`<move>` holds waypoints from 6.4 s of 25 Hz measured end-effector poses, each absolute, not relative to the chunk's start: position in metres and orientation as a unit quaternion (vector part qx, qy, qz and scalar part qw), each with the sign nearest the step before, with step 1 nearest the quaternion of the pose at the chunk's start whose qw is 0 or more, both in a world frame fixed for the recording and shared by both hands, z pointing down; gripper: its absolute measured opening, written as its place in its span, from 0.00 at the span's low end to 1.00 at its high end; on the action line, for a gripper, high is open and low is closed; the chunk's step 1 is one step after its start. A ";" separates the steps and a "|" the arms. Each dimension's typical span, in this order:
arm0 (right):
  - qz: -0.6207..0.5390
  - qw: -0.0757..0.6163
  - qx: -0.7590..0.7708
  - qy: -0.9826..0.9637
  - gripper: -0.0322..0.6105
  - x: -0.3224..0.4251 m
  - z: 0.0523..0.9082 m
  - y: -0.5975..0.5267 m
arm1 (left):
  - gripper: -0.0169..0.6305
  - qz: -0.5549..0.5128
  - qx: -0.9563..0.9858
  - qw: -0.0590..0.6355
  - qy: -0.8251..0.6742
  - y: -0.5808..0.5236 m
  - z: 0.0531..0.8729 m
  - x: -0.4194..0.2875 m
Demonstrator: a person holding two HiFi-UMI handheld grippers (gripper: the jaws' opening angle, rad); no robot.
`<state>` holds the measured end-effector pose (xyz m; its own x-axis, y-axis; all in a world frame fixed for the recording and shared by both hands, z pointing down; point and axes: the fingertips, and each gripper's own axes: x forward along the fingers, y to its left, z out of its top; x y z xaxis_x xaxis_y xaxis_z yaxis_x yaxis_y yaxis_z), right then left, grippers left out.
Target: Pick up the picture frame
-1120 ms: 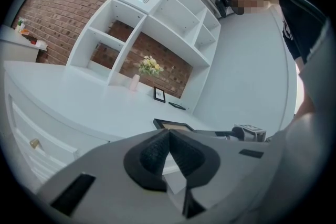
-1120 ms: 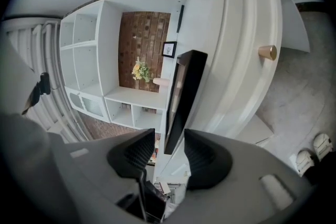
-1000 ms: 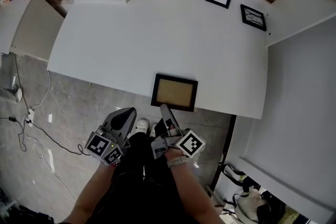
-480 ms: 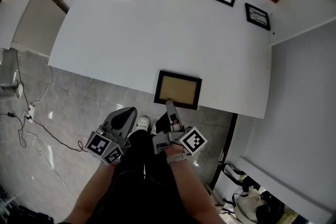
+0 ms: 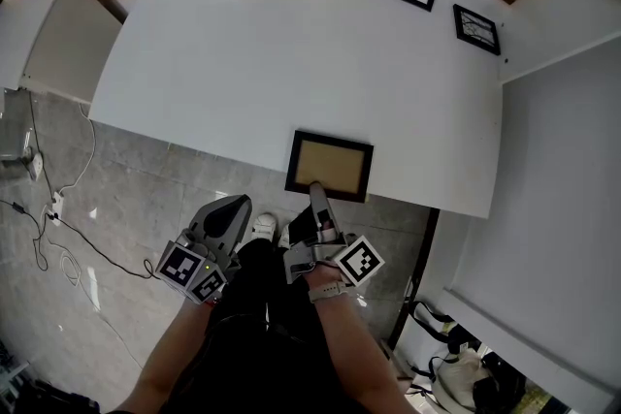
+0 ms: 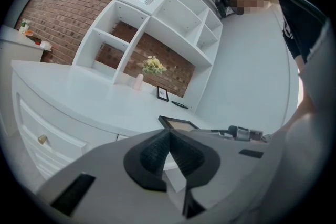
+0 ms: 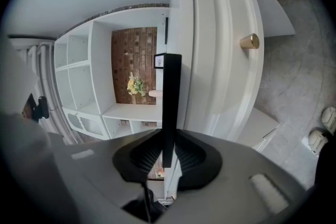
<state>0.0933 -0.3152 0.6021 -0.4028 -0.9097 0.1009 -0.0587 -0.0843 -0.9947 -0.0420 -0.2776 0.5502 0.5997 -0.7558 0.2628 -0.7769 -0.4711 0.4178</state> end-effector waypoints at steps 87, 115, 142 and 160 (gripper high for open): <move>-0.303 0.133 -0.507 0.796 0.11 0.120 0.505 -0.323 | 0.04 -0.007 0.882 0.205 -0.425 -0.320 0.497 -0.034; -0.127 0.058 -0.550 0.824 0.11 0.157 0.427 -0.332 | 0.04 -0.052 0.882 0.129 -0.449 -0.355 0.422 -0.046; -0.070 0.054 -0.558 0.825 0.11 0.151 0.378 -0.353 | 0.04 -0.072 0.887 0.089 -0.448 -0.375 0.379 -0.063; -0.055 0.055 -0.579 0.812 0.11 0.160 0.369 -0.349 | 0.04 -0.087 0.888 0.091 -0.442 -0.379 0.369 -0.063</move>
<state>0.1599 -0.3487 0.3687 -0.3245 -0.9455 -0.0254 -0.9333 0.3245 -0.1537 -0.0635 -0.3785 0.3689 0.5948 -0.8004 -0.0747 -0.7687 -0.5935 0.2386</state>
